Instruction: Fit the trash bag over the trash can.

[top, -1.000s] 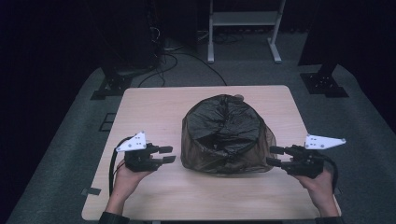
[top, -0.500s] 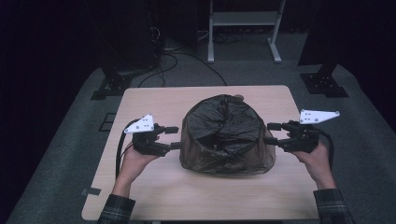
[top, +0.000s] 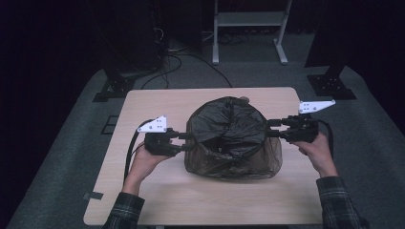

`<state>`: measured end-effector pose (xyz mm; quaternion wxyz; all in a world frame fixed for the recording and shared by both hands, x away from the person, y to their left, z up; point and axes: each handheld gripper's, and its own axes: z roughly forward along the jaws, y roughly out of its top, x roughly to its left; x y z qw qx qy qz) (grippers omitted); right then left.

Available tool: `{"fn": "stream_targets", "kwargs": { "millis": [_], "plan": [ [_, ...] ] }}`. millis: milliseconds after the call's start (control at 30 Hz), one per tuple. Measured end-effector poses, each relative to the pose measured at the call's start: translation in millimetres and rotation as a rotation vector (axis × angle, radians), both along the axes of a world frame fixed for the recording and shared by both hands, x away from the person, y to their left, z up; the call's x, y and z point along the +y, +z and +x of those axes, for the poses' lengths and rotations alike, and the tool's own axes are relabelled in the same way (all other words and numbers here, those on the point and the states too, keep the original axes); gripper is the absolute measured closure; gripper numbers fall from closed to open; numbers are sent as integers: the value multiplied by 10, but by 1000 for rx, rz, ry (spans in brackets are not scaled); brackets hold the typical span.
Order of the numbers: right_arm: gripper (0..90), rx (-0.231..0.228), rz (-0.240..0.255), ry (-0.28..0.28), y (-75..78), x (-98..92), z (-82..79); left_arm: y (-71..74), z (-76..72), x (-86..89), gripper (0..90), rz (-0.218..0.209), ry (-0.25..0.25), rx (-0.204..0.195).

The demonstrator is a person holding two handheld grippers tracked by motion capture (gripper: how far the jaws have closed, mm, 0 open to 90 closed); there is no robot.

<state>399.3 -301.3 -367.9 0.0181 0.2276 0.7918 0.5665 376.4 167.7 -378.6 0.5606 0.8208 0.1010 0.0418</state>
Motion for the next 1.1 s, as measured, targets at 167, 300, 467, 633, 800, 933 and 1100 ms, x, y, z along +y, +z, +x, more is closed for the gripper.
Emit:
{"fn": "stream_targets", "kwargs": {
  "millis": [167, 300, 467, 633, 800, 933, 1100],
  "plan": [
    [900, 11, -10, 43, -25, 58, -4, 26, 1, -33, 884, 22, -4, -10],
    [900, 19, -19, 37, -20, 81, -18, 62, 19, -11, 897, 30, 46, -22],
    [900, 41, -36, 16, -83, 50, -14, 19, 108, 48, 897, 35, 85, 6],
    [900, 85, -77, -7, -269, 42, -8, -72, 186, 73, 897, 51, 121, 31],
    [900, 126, -107, -20, -457, 59, -7, -217, 231, 92, 897, 80, 142, 65],
    [900, 147, -132, -16, -573, 90, -19, -328, 237, 106, 897, 101, 146, 92],
    [900, 163, -143, -20, -668, 101, -41, -441, 212, 141, 897, 127, 148, 121]
  ]
}}
